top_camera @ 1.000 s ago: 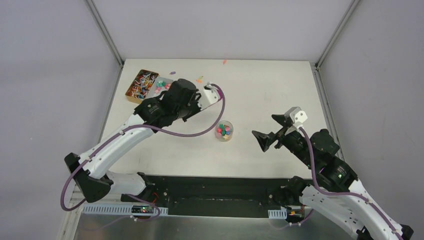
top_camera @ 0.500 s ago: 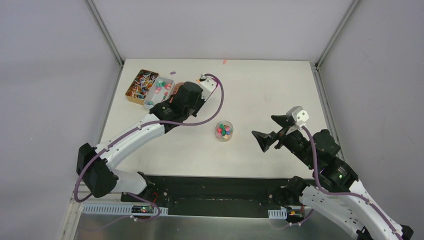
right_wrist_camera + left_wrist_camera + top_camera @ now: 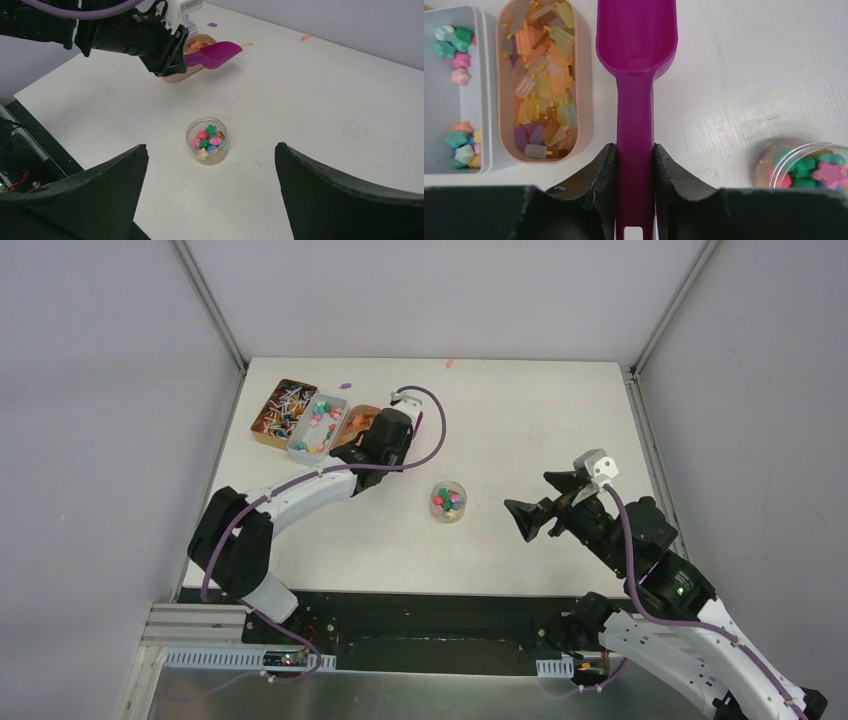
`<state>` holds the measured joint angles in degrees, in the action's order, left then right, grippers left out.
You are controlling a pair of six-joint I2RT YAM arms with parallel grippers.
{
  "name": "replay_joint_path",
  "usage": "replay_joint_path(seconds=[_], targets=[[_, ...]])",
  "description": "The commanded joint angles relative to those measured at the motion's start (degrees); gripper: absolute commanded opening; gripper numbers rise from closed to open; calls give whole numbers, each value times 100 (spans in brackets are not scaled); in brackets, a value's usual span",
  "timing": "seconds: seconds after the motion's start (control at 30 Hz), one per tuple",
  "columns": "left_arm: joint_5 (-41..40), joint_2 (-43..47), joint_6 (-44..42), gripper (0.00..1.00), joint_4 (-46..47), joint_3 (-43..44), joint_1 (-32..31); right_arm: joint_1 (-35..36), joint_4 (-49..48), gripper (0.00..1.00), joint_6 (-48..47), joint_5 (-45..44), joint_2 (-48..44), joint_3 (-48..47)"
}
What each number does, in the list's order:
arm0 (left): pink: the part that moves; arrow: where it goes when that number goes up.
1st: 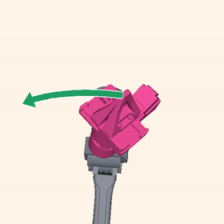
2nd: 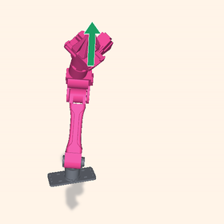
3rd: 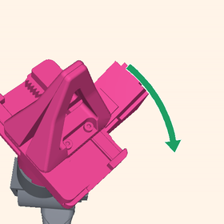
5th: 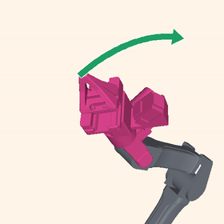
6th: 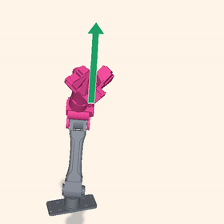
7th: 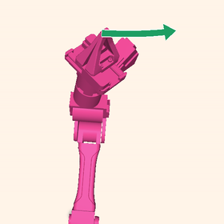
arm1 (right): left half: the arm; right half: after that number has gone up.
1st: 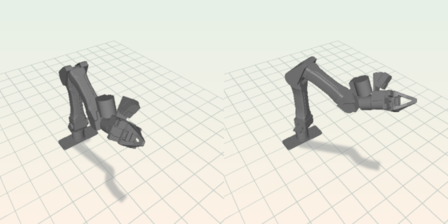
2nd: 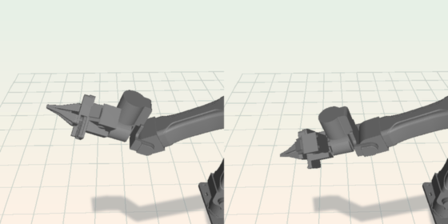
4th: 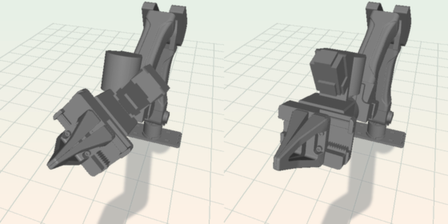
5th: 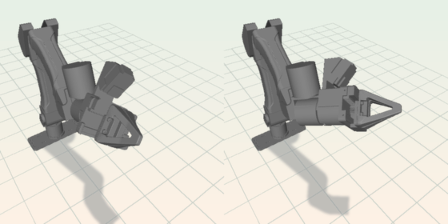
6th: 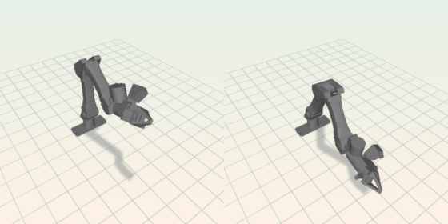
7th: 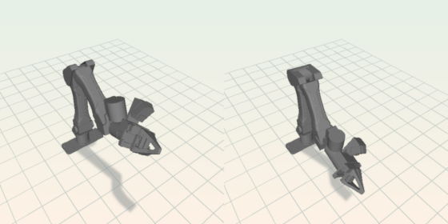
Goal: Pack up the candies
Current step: Place the spatula at the center of the board.
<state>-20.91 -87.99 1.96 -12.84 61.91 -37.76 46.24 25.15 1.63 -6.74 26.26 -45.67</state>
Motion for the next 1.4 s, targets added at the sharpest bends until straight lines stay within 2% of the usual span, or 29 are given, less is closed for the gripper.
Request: replay_joint_path(seconds=[0.0, 0.37, 0.53, 0.8, 1.1, 1.23, 1.37], targets=[[237, -262, 323, 0, 623, -78, 70, 20, 81, 100, 151, -241, 22, -321], [342, -1063, 512, 0, 1019, -163, 179, 19, 201, 100, 362, -719, 11, -239], [314, -1313, 719, 3, 1065, -177, 179, 18, 288, 100, 657, -1353, 18, -194], [432, -1253, 873, 18, 1069, -304, 181, 15, 818, 100, 1418, -1832, 261, -207], [620, -1243, 984, 26, 1073, -365, 180, 17, 953, 100, 2138, -2159, 632, 12], [734, -1163, 961, 35, 1073, -382, 181, 17, 987, 100, 2311, -2335, 597, 52], [814, -946, 908, 51, 1048, -386, 181, 18, 1178, 100, 2531, -2463, 621, 113]])
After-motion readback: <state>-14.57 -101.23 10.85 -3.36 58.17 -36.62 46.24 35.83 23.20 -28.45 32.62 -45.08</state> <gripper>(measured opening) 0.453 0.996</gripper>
